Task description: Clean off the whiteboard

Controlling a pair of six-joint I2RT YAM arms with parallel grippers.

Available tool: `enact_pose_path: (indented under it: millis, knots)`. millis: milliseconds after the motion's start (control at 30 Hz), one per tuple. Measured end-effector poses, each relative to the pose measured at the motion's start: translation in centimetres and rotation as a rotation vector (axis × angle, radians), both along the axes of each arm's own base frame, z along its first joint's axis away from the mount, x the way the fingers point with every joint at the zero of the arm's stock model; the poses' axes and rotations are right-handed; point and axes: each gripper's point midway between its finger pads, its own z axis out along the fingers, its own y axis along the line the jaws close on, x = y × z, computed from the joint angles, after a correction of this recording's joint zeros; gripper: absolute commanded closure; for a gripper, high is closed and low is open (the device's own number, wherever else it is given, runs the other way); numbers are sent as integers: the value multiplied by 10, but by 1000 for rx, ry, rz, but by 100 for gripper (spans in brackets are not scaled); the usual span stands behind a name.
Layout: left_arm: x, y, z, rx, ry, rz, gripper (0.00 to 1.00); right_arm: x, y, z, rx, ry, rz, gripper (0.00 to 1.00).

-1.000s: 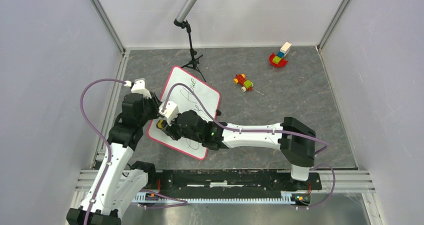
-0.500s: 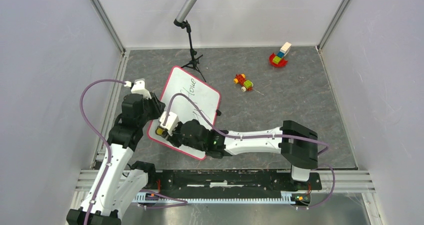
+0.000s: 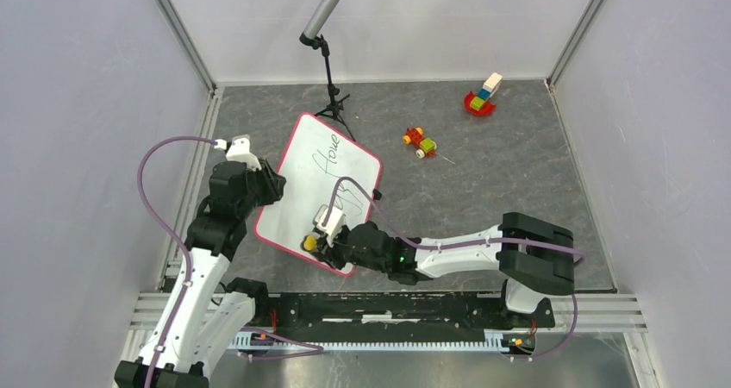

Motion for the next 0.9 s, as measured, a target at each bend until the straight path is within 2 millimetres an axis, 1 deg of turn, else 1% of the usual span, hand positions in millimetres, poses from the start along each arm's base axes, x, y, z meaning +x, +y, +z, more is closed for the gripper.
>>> enact_pose_path:
  millis: [67,133,267,400,467,567,667,767,900]
  knots:
    - [0,0,0,0,0,0,98,6,-8,-5,-3,26,-21,100]
    - [1,0,0,-1,-2,-1,98,8,-9,-5,-3,40,-29,100]
    - [1,0,0,-1,-3,-1,98,8,-7,-3,-27,45,-26,100]
    - [2,0,1,0,-6,2,98,11,0,2,-78,35,-20,100]
    - [2,0,1,0,-5,2,98,15,10,12,-73,22,-17,100]
    - [2,0,0,1,-2,2,98,25,31,34,-31,-3,-21,100]
    - [2,1,0,3,-1,6,98,35,46,49,5,-9,-24,100]
    - [3,2,-1,7,-1,13,98,46,52,55,39,15,-29,100]
    - [3,3,-2,8,1,15,98,58,50,57,80,55,-30,100]
